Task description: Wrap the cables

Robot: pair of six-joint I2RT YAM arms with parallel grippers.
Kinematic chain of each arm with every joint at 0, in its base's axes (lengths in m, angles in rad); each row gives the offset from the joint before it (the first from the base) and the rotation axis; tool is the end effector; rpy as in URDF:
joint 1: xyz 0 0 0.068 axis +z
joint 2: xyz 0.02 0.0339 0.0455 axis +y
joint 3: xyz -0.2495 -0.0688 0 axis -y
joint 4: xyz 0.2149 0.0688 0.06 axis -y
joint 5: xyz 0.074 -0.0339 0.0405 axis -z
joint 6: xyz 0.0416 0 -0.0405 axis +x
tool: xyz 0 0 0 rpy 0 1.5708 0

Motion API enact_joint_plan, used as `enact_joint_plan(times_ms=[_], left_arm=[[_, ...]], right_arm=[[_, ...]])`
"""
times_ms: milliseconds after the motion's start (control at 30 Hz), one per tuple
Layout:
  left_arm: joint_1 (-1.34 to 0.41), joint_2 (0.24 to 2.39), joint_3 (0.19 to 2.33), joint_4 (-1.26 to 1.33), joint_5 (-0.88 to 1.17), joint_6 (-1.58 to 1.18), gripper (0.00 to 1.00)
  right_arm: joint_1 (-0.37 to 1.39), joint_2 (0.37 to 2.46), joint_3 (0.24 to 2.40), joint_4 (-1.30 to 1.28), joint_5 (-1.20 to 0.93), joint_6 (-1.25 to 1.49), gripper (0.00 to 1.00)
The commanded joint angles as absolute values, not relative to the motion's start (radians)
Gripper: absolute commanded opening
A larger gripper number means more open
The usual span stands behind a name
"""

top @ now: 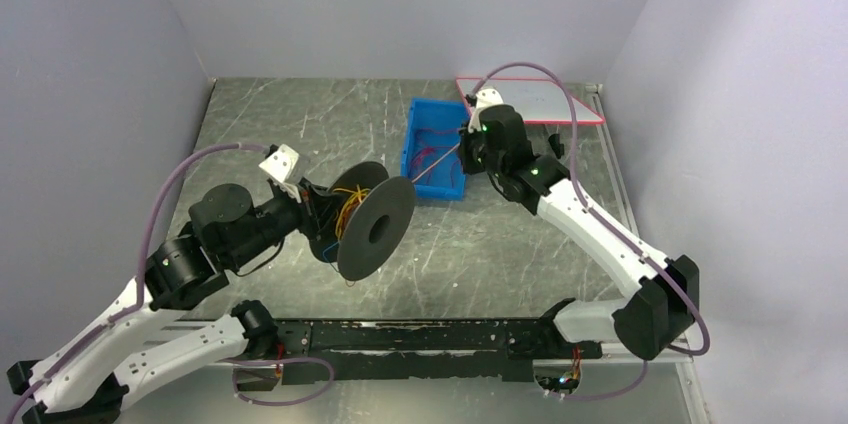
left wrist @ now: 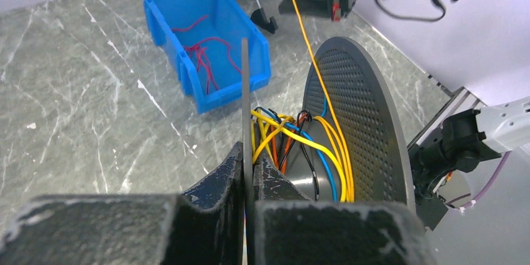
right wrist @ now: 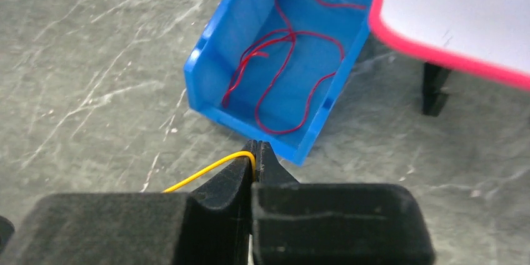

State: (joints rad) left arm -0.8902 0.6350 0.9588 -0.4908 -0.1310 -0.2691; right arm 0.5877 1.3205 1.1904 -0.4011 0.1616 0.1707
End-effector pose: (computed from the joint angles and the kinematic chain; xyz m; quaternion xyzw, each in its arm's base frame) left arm 0.0781 -0.0878 0.3676 0.1926 0.7384 -0.3111 0.5664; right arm 0.2353 0.1487 0.3286 -0.1398 0.8547 0.1182 0.4858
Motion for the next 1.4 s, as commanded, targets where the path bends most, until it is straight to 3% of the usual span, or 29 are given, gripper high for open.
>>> enact_joint_plan(times_ms=[0, 333, 700, 1100, 1367], left_arm=[[-0.897, 0.588, 1.038, -0.427, -0.06, -0.28, 0.07], [-0.897, 0.593, 1.049, -0.237, -0.187, -0.41, 0.07], [-0.898, 0.695, 1.055, -0.152, -0.399, -0.517, 0.07], [-0.897, 0.796, 1.048, -0.07, -0.551, -0.622, 0.07], [-0.897, 0.886, 1.07, -0.096, -0.672, -0.603, 0.07]], right_arm=[[0.542, 1.262, 1.047, -0.235, 0.101, 0.281, 0.0], [0.563, 1.133, 0.673, 0.009, -0.18, 0.354, 0.0], [0.896, 1.108, 0.388, 0.315, -0.053, 0.491, 0.0], [1.187, 1.3, 0.456, 0.441, 0.167, 0.54, 0.0], [1.346, 1.28, 0.512, 0.408, 0.357, 0.538, 0.0]])
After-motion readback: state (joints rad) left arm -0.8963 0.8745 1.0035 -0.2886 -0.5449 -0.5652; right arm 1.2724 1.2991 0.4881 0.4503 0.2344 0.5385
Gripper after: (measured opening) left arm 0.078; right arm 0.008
